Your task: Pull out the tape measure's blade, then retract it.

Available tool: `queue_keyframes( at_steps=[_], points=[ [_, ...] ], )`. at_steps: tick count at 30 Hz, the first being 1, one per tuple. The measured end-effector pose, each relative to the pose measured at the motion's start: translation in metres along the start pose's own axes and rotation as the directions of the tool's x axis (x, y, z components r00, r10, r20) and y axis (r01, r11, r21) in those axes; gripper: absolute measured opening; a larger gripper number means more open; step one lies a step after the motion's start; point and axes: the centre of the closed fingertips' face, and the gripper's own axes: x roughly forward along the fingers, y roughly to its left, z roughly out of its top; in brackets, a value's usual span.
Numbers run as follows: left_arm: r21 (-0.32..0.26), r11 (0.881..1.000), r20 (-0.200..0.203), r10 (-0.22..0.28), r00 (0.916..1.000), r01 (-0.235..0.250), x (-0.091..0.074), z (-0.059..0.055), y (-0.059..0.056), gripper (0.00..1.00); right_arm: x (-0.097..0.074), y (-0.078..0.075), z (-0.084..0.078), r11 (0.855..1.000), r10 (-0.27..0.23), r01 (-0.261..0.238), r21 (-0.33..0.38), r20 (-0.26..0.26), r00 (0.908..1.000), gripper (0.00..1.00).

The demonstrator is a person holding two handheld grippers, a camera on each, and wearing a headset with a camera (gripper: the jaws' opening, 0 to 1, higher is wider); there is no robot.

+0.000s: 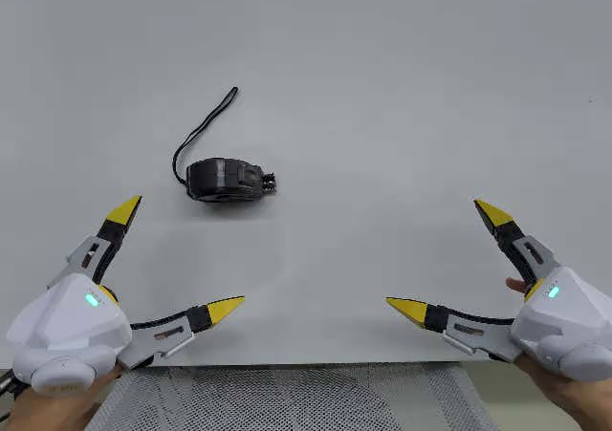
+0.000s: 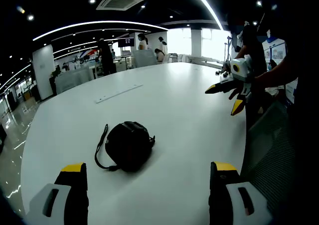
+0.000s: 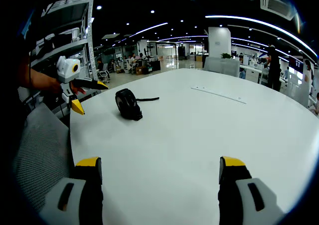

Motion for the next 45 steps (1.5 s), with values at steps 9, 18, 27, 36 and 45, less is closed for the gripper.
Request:
queue_keyframes(
  at_steps=[9, 18, 27, 36, 45],
  points=[
    [0.011, 1.000, -0.004, -0.004, 1.0000, 0.004, 0.0000, 0.0005, -0.0018, 1.00, -0.0010, 0.0006, -0.0010, 1.000, 0.003, -0.003, -0.002, -0.007, 1.0000, 1.00],
    [0.010, 1.000, -0.007, -0.006, 1.0000, 0.006, 0.0007, 0.0012, -0.0027, 1.00, -0.0011, 0.0000, -0.0005, 1.000, 0.005, -0.005, -0.004, -0.009, 0.9999, 1.00],
    [0.014, 1.000, -0.009, -0.006, 0.9999, 0.007, 0.0013, 0.0015, -0.0017, 1.00, -0.0012, 0.0014, -0.0001, 1.000, 0.016, -0.016, -0.004, -0.008, 0.9998, 1.00],
    [0.022, 1.000, -0.013, -0.015, 0.9998, 0.015, 0.0019, 0.0015, -0.0011, 1.00, 0.0001, 0.0012, -0.0001, 0.999, 0.031, -0.031, -0.011, -0.017, 0.9994, 0.99],
    [0.039, 0.999, -0.031, -0.028, 0.9991, 0.030, 0.0034, -0.0001, 0.0019, 0.99, 0.0024, 0.0026, -0.0006, 0.998, 0.061, -0.062, -0.028, -0.034, 0.9976, 0.97]
  ],
)
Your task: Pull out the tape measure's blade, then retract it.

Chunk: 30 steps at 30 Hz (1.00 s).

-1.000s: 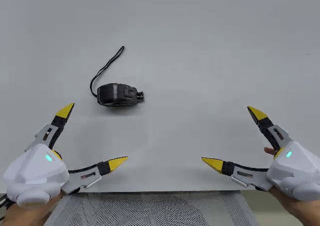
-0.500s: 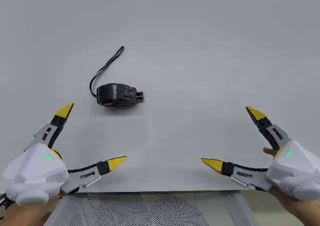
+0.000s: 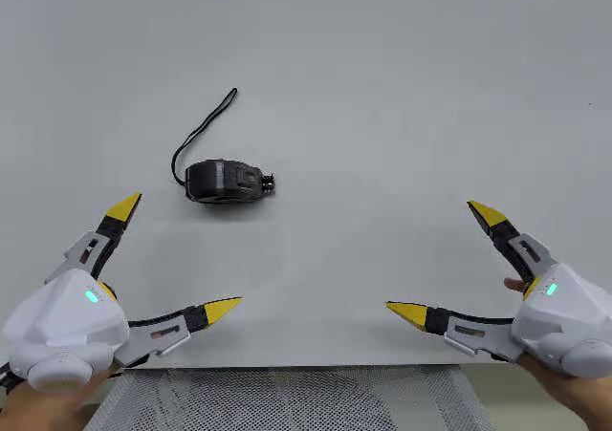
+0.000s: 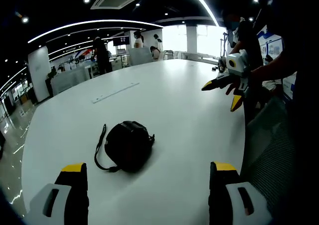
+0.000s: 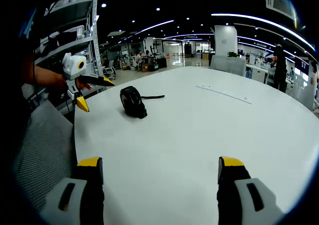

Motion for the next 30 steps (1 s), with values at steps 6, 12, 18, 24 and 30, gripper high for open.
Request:
queue_keyframes(
  at_steps=[6, 12, 18, 24, 30],
  points=[
    [0.009, 1.000, -0.013, -0.025, 0.9996, 0.026, 0.003, 0.000, 0.000, 0.98, 0.003, 0.000, -0.001, 1.000, 0.027, -0.027, -0.010, -0.016, 0.9995, 0.97],
    [0.029, 0.999, -0.030, -0.045, 0.9985, 0.045, 0.007, 0.000, 0.002, 0.97, 0.006, 0.000, 0.001, 0.998, 0.047, -0.048, -0.029, -0.025, 0.9986, 0.96],
    [0.040, 0.997, -0.041, -0.067, 0.9969, 0.069, 0.010, 0.001, 0.003, 0.95, 0.009, -0.001, 0.003, 0.996, 0.072, -0.073, -0.045, -0.031, 0.9970, 0.94],
    [0.051, 0.995, -0.060, -0.087, 0.9944, 0.090, 0.013, 0.001, 0.005, 0.93, 0.015, 0.001, 0.003, 0.992, 0.108, -0.111, -0.060, -0.046, 0.9930, 0.92],
    [0.072, 0.991, -0.085, -0.104, 0.9909, 0.110, 0.017, 0.000, 0.006, 0.89, 0.020, 0.001, 0.005, 0.987, 0.136, -0.140, -0.084, -0.052, 0.9893, 0.90]
  ],
)
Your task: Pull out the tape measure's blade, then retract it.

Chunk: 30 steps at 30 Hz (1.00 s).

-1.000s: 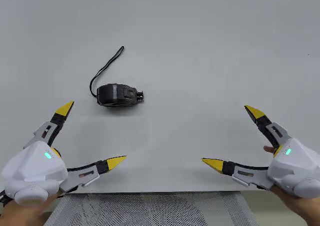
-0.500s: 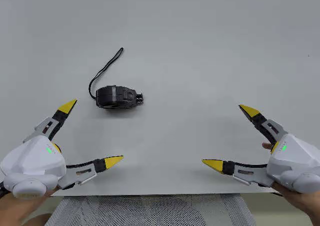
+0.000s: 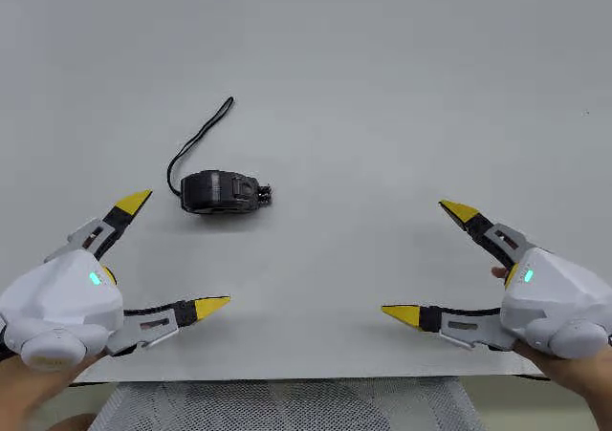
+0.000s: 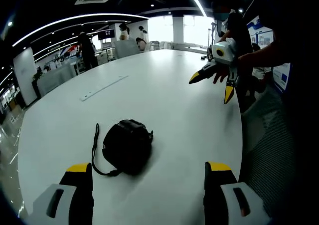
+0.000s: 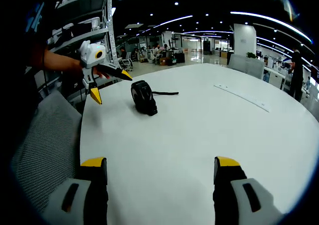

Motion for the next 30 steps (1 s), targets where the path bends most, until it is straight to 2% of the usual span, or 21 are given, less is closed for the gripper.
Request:
queue_keyframes(
  at_steps=[3, 13, 20, 26, 30],
  points=[
    [0.020, 1.000, -0.019, -0.019, 0.9996, 0.020, 0.002, 0.000, 0.000, 0.85, 0.004, 0.000, 0.002, 1.000, 0.022, -0.022, -0.020, -0.001, 0.9998, 0.88],
    [0.064, 0.997, -0.051, -0.037, 0.9980, 0.040, 0.010, 0.002, 0.007, 0.77, 0.017, 0.001, 0.008, 0.993, 0.085, -0.086, -0.084, -0.018, 0.9962, 0.82],
    [0.109, 0.992, -0.081, -0.051, 0.9954, 0.060, 0.016, 0.001, 0.015, 0.66, 0.023, -0.003, 0.011, 0.988, 0.101, -0.103, -0.116, -0.022, 0.9947, 0.77],
    [0.135, 0.988, -0.118, -0.057, 0.9913, 0.073, 0.022, 0.000, 0.025, 0.63, 0.030, -0.004, 0.012, 0.981, 0.122, -0.126, -0.148, -0.035, 0.9919, 0.73],
    [0.149, 0.985, -0.134, -0.072, 0.9884, 0.092, 0.025, 0.001, 0.027, 0.59, 0.035, -0.004, 0.014, 0.977, 0.129, -0.133, -0.164, -0.037, 0.9909, 0.70]
  ],
)
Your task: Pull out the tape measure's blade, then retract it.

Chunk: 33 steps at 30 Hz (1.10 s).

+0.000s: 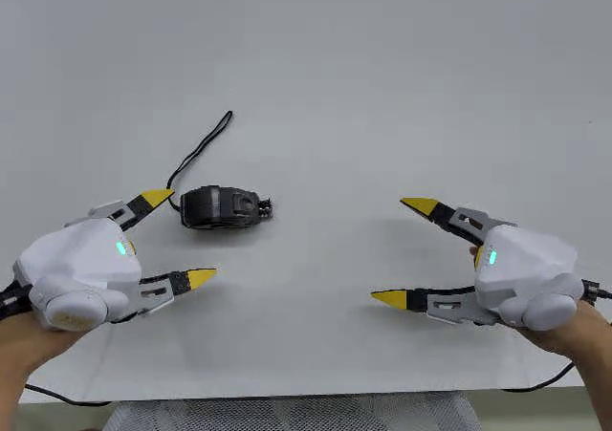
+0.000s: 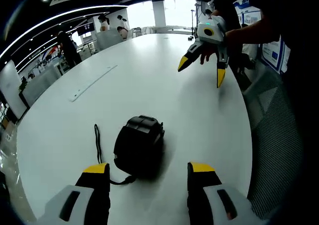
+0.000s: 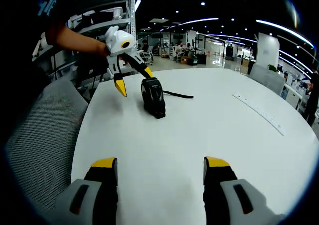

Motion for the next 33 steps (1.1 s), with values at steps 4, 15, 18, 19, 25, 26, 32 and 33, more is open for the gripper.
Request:
queue_keyframes(
  at_steps=[4, 15, 18, 19, 25, 26, 32, 33],
  points=[
    [0.022, 1.000, -0.020, -0.017, 0.9997, 0.017, 0.004, -0.001, 0.002, 0.55, 0.005, -0.003, 0.002, 1.000, 0.013, -0.013, -0.028, -0.007, 0.9999, 0.66],
    [0.075, 0.996, -0.066, -0.039, 0.9970, 0.044, 0.014, -0.007, 0.011, 0.44, 0.013, -0.013, 0.005, 0.998, 0.030, -0.031, -0.063, -0.018, 0.9994, 0.58],
    [0.080, 0.996, -0.069, -0.043, 0.9967, 0.049, 0.015, -0.007, 0.012, 0.41, 0.015, -0.013, 0.005, 0.997, 0.036, -0.037, -0.069, -0.021, 0.9992, 0.56],
    [0.084, 0.995, -0.072, -0.047, 0.9963, 0.053, 0.016, -0.007, 0.013, 0.41, 0.017, -0.013, 0.005, 0.996, 0.040, -0.042, -0.074, -0.024, 0.9989, 0.56],
    [0.123, 0.987, -0.115, -0.088, 0.9894, 0.103, 0.029, -0.010, 0.017, 0.36, 0.032, -0.016, 0.012, 0.990, 0.076, -0.079, -0.113, -0.033, 0.9966, 0.54],
    [0.126, 0.986, -0.117, -0.093, 0.9887, 0.108, 0.030, -0.010, 0.018, 0.35, 0.034, -0.017, 0.013, 0.989, 0.081, -0.084, -0.118, -0.032, 0.9962, 0.53],
    [0.137, 0.980, -0.128, -0.123, 0.9840, 0.141, 0.035, -0.010, 0.016, 0.31, 0.044, -0.020, 0.019, 0.986, 0.097, -0.100, -0.136, -0.034, 0.9947, 0.51],
    [0.140, 0.979, -0.133, -0.130, 0.9826, 0.148, 0.036, -0.011, 0.015, 0.30, 0.045, -0.020, 0.020, 0.985, 0.098, -0.102, -0.139, -0.034, 0.9946, 0.50]
  ],
)
